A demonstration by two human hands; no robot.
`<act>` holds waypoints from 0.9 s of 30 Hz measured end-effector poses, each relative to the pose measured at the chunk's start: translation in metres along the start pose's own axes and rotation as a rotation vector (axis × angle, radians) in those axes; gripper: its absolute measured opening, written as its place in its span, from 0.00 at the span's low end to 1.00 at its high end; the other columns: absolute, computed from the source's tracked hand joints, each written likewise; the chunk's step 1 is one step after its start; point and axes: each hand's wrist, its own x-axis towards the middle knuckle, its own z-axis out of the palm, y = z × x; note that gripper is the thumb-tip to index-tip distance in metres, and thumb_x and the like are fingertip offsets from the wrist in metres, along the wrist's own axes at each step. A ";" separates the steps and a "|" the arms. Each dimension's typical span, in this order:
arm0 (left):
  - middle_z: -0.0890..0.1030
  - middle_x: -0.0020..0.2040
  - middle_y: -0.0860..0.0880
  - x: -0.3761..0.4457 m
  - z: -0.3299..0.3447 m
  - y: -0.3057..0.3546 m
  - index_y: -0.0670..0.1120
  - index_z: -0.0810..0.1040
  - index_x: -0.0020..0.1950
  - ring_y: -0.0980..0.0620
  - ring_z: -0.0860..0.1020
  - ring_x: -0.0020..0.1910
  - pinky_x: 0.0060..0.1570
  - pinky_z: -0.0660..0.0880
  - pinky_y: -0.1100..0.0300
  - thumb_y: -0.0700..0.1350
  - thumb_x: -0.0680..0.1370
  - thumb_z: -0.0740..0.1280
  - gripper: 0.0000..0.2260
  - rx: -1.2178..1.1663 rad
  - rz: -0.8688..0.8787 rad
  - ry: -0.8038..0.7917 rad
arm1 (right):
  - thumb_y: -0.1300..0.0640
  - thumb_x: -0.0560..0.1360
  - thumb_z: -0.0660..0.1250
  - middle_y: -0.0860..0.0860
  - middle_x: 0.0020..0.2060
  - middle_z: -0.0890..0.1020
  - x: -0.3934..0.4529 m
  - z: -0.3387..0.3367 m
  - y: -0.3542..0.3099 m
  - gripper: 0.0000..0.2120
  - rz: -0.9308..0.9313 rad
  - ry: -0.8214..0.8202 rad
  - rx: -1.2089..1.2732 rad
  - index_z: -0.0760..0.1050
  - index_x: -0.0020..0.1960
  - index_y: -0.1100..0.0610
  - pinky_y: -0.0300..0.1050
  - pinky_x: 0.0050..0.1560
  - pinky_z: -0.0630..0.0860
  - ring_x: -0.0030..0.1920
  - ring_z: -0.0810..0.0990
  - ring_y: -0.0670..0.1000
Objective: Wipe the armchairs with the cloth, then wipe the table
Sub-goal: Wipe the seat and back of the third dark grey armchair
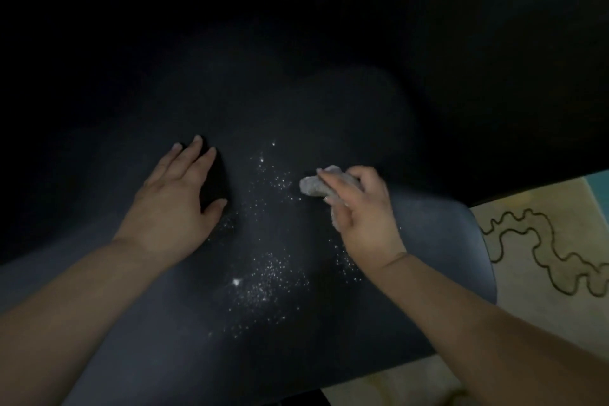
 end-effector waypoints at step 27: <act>0.49 0.79 0.52 -0.039 0.007 -0.020 0.48 0.54 0.78 0.51 0.46 0.77 0.71 0.42 0.62 0.51 0.75 0.68 0.36 -0.009 0.046 0.000 | 0.70 0.74 0.63 0.50 0.60 0.64 -0.094 0.044 -0.048 0.27 0.320 0.337 0.161 0.71 0.68 0.48 0.46 0.62 0.73 0.58 0.70 0.49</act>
